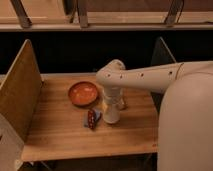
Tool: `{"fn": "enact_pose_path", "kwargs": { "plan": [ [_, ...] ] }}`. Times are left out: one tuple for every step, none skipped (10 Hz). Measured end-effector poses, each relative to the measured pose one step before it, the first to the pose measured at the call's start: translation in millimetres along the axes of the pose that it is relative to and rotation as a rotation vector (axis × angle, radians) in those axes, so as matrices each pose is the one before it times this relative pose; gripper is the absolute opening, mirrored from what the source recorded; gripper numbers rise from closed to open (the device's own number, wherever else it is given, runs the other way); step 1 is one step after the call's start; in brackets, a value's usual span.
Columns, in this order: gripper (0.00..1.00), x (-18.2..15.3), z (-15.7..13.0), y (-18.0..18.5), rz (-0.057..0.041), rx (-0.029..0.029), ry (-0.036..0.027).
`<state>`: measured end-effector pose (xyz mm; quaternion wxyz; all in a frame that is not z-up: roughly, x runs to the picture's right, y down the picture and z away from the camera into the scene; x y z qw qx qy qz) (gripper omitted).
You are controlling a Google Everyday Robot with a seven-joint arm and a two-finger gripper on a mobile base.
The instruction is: Place the ceramic cup over the eraser
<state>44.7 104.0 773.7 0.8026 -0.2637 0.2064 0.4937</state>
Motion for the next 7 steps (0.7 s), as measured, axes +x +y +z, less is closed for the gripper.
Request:
{"fn": "enact_pose_path", "kwargs": {
  "plan": [
    [0.73,0.05,0.02,0.27,0.00010,-0.00070,0.00023],
    [0.79,0.02,0.02,-0.01,0.00003,-0.00002,0.00007],
    [0.80,-0.01,-0.03,-0.04,-0.00003,0.00014,-0.00007],
    [0.80,0.05,0.05,0.00,0.00011,-0.00018,0.00011],
    [0.80,-0.06,-0.14,-0.03,0.00012,0.00002,-0.00024],
    [0.80,0.04,0.04,-0.01,-0.00006,0.00002,0.00010],
    [0.80,-0.01,-0.03,-0.02,0.00001,0.00007,-0.00004]
  ]
}}
